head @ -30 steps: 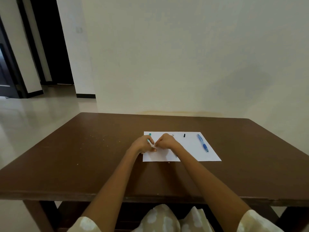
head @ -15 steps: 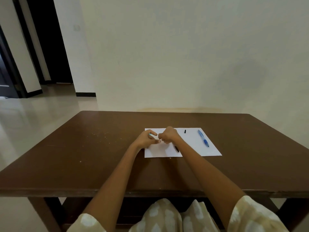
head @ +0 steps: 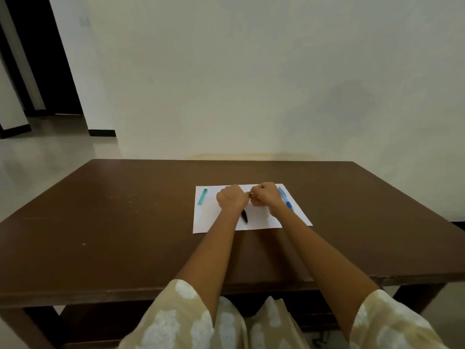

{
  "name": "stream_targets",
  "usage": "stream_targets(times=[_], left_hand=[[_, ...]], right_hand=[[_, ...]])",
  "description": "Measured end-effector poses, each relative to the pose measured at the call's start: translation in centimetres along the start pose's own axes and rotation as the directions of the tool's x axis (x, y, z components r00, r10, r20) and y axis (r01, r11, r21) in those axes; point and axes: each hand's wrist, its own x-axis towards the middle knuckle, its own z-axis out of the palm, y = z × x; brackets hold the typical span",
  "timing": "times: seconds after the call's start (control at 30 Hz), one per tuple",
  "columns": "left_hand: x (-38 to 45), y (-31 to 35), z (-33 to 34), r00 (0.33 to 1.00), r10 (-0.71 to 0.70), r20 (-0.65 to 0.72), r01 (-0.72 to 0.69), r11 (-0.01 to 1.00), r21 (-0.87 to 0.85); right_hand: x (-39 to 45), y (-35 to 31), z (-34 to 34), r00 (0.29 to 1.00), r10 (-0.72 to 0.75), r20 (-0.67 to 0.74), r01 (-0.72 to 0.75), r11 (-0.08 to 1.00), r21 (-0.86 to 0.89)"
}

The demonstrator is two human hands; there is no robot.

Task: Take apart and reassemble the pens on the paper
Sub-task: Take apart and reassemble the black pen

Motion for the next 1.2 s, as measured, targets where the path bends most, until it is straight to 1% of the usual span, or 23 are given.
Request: stream_targets(times=[0.07, 0.13, 0.2, 0.27, 0.3, 0.33, 0.4, 0.43, 0.47, 0.53, 0.6, 0.67, 0.73, 0.8, 0.9, 0.97, 1.1, 1.2], left_hand=[[0.3, -0.1, 0.0, 1.000, -0.017, 0.007, 0.017, 1.000, 0.011], [0.6, -0.5, -0.2, 1.000, -0.028, 0.014, 0.028, 0.999, -0.021], [0.6, -0.8, -0.6, 0.998, -0.043, 0.052, 0.049, 0.993, -0.110], [0.6, -1.0, -1.4, 0.989, -0.082, 0.120, 0.111, 0.959, -0.260], [0.7, -1.1, -1.7, 0.980, -0.096, 0.171, 0.154, 0.918, -0.365], [0.7, -1.2, -2.1, 0.967, -0.096, 0.235, 0.204, 0.844, -0.497], [0.1, -1.6, -3.2, 0.938, -0.046, 0.344, 0.296, 0.625, -0.722], [-0.3, -1.9, -3.6, 0.936, -0.009, 0.351, 0.297, 0.553, -0.778], [-0.6, -2.2, -3.9, 0.945, 0.022, 0.326, 0.267, 0.520, -0.811], [-1.1, -2.9, -4.0, 0.971, 0.074, 0.229, 0.166, 0.484, -0.859], [-1.6, -3.3, -3.8, 0.990, 0.081, 0.113, 0.056, 0.507, -0.860], [-2.0, -3.6, -3.5, 0.995, 0.094, -0.023, -0.072, 0.559, -0.826], [-2.5, -3.7, -3.4, 0.980, 0.129, -0.150, -0.197, 0.564, -0.802], [-2.9, -3.8, -3.6, 0.965, 0.133, -0.225, -0.260, 0.564, -0.783], [-3.1, -3.8, -4.0, 0.945, 0.156, -0.289, -0.323, 0.601, -0.731], [-3.3, -3.6, -4.4, 0.933, 0.185, -0.308, -0.352, 0.639, -0.684], [-3.5, -3.8, -4.9, 0.917, 0.176, -0.357, -0.366, 0.726, -0.582], [-3.5, -4.0, -5.1, 0.908, 0.184, -0.376, -0.379, 0.745, -0.549]], right_hand=[[0.2, 0.5, -0.4, 1.000, 0.004, 0.012, -0.005, 1.000, 0.027], [0.3, 0.7, -0.7, 1.000, -0.004, 0.009, 0.004, 0.998, 0.058], [0.3, 0.6, -0.9, 1.000, -0.005, 0.012, 0.005, 0.997, 0.077], [0.2, 0.3, -0.9, 1.000, -0.008, 0.016, 0.006, 0.994, 0.110], [0.2, 0.2, -0.9, 1.000, -0.008, 0.024, 0.004, 0.990, 0.143], [0.1, 0.0, -0.9, 0.999, -0.005, 0.037, -0.002, 0.982, 0.188], [0.1, -0.5, -0.8, 0.998, 0.001, 0.067, -0.021, 0.956, 0.294], [0.0, -0.8, -0.7, 0.997, 0.000, 0.077, -0.027, 0.936, 0.350], [-0.2, -1.2, -0.6, 0.997, -0.004, 0.082, -0.030, 0.912, 0.408], [-0.5, -1.9, -0.3, 0.995, -0.020, 0.097, -0.034, 0.855, 0.518], [-0.9, -2.6, 0.0, 0.993, -0.056, 0.105, -0.015, 0.820, 0.572], [-1.2, -3.3, 0.3, 0.993, -0.086, 0.082, 0.024, 0.825, 0.564], [-1.4, -3.7, 0.5, 0.994, -0.097, 0.055, 0.050, 0.830, 0.555], [-1.7, -3.9, 0.4, 0.993, -0.111, 0.045, 0.067, 0.823, 0.564], [-2.0, -4.3, -0.1, 0.991, -0.128, 0.038, 0.080, 0.799, 0.596], [-2.0, -4.6, -0.4, 0.990, -0.133, 0.042, 0.079, 0.784, 0.616], [-2.0, -5.0, -0.7, 0.985, -0.166, 0.050, 0.104, 0.798, 0.593], [-2.2, -5.1, -0.7, 0.979, -0.198, 0.052, 0.137, 0.825, 0.548]])
